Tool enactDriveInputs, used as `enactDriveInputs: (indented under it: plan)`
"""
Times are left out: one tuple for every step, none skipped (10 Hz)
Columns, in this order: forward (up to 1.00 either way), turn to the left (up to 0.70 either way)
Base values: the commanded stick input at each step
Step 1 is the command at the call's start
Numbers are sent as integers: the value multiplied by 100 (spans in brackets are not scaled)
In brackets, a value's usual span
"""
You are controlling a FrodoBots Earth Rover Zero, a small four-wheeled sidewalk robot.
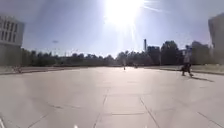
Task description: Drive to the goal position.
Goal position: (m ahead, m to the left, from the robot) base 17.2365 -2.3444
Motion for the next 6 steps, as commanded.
enactDriveInputs:
  plan:
    - [70, 0]
    - [70, 0]
    - [70, 0]
    - [70, 0]
    - [70, 0]
    - [70, 0]
